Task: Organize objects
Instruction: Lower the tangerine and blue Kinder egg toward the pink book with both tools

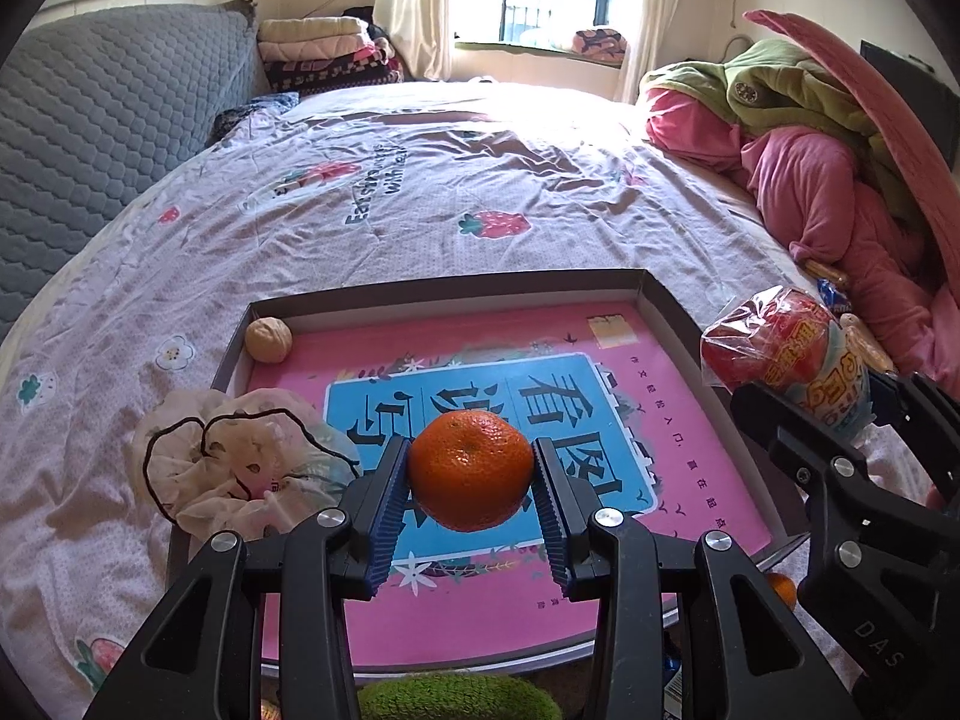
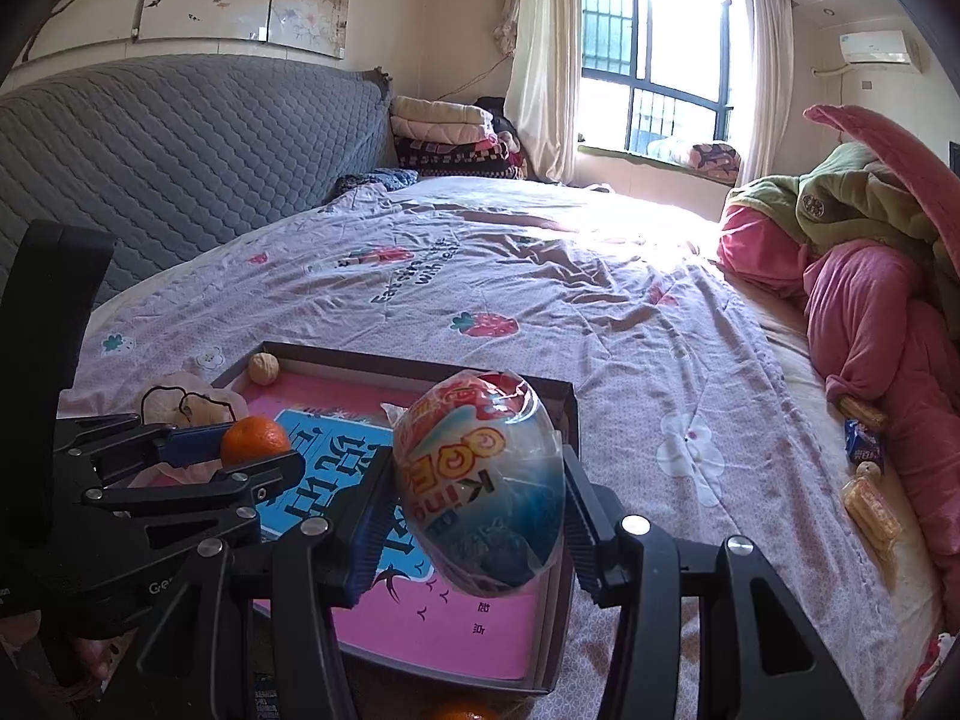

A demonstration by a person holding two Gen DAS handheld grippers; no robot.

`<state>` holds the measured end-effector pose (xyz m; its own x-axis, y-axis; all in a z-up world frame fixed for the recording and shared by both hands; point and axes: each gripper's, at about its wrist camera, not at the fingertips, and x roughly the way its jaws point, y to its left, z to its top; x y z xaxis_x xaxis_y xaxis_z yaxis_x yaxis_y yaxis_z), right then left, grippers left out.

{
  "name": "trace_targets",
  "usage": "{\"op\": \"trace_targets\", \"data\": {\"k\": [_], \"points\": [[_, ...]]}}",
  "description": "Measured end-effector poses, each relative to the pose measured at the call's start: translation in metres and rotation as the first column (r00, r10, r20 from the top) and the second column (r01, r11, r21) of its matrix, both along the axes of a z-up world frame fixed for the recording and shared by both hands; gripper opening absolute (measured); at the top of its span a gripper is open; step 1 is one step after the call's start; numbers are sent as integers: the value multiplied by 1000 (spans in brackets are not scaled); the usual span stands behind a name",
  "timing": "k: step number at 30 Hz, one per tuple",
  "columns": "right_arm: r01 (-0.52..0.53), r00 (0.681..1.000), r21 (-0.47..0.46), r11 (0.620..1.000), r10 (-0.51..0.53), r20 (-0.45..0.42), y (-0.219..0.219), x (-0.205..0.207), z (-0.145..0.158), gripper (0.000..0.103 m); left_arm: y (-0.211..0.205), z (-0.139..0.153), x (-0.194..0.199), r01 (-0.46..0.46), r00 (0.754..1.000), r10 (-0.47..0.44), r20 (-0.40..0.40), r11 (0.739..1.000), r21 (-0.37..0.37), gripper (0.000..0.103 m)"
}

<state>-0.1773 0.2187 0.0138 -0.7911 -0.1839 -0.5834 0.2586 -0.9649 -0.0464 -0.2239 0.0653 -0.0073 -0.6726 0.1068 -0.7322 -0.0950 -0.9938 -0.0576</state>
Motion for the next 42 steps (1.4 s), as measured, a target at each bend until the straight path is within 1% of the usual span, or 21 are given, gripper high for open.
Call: {"op": "trace_targets", "data": {"k": [6, 10, 18, 22, 26, 30, 37, 42], "points": [[6, 999, 29, 1000, -7, 37, -2, -4, -14, 51, 8, -11, -6, 27, 999, -27, 42, 1000, -14, 41], [-9, 998, 24, 1000, 7, 61, -3, -6, -19, 51, 10, -18, -8, 26, 998, -24, 62, 999, -28, 41], [-23, 992, 48, 999, 17, 127, -8, -11, -33, 51, 11, -28, -8, 37, 995, -33, 92, 999, -39, 41], [-28, 986, 20, 999, 24, 165, -7, -14, -39, 51, 10, -32, -8, 39, 994, -35, 108, 999, -36, 41], [-31, 982, 28, 999, 25, 186, -9, -15, -44, 51, 9, -37, -9, 41, 992, -36, 125, 998, -39, 41], [-25, 978, 32, 999, 18, 207, -9, -16, -49, 51, 7, -36, -8, 36, 992, -33, 125, 999, -24, 42], [-18, 974, 36, 999, 9, 228, -9, -17, -54, 52, 8, -35, -6, 42, 993, -37, 112, 998, -41, 42], [-15, 972, 31, 999, 7, 236, -9, -18, -54, 52, 6, -35, -6, 37, 993, -33, 113, 999, -31, 42]]}}
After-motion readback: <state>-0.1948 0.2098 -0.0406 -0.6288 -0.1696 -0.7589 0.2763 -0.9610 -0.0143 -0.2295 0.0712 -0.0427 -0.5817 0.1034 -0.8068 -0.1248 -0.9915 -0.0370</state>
